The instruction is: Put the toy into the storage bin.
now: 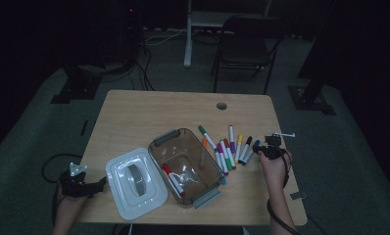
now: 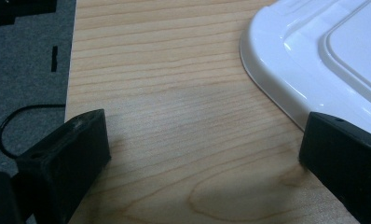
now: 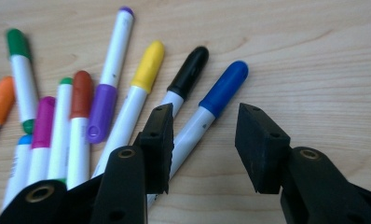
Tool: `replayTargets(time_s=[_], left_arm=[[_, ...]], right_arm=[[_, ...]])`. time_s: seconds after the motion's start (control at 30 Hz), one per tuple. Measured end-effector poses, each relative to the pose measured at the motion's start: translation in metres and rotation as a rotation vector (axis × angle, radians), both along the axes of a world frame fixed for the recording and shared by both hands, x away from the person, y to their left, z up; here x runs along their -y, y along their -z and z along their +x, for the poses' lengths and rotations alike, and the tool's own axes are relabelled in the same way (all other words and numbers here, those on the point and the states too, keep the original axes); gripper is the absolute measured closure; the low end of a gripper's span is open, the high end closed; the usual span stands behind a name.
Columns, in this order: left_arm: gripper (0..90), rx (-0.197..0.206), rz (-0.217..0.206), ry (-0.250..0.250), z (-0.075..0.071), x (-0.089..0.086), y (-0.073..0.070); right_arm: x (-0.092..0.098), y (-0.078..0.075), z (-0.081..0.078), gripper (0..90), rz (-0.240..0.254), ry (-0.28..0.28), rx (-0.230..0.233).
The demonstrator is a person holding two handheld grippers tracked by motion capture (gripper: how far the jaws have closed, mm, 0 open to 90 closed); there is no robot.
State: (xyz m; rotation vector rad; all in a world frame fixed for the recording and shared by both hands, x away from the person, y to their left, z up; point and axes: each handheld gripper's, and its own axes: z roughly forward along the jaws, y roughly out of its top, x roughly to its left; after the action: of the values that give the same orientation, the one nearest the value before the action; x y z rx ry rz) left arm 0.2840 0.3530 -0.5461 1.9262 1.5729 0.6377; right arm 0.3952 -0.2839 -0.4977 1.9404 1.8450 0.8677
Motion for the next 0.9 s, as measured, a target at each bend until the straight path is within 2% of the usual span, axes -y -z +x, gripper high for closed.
replayTargets(time_s=[0.13, 0.3, 0.4, 0.63, 0.73, 0.9], left_arm=[[2.2, 0.000, 0.000, 0.000, 0.000, 0.000, 0.000], [2.2, 0.000, 0.000, 0.000, 0.000, 0.000, 0.000], [2.1, 0.000, 0.000, 0.000, 0.000, 0.000, 0.000], [2.2, 0.000, 0.000, 0.000, 0.000, 0.000, 0.000], [2.2, 0.000, 0.000, 0.000, 0.000, 0.000, 0.000], [2.2, 0.000, 0.000, 0.000, 0.000, 0.000, 0.000]], right_arm=[[-0.005, 0.009, 0.010, 57.4, -0.009, 0.017, -0.037], [-0.006, 0.018, 0.017, 57.7, 0.006, 0.025, -0.077], [-0.004, 0.022, 0.020, 60.9, -0.014, 0.035, -0.093], [0.005, 0.023, 0.017, 72.5, -0.026, 0.077, -0.127], [0.009, 0.023, 0.016, 74.6, -0.043, 0.083, -0.141], [0.014, 0.022, 0.014, 76.9, -0.020, 0.097, -0.156]])
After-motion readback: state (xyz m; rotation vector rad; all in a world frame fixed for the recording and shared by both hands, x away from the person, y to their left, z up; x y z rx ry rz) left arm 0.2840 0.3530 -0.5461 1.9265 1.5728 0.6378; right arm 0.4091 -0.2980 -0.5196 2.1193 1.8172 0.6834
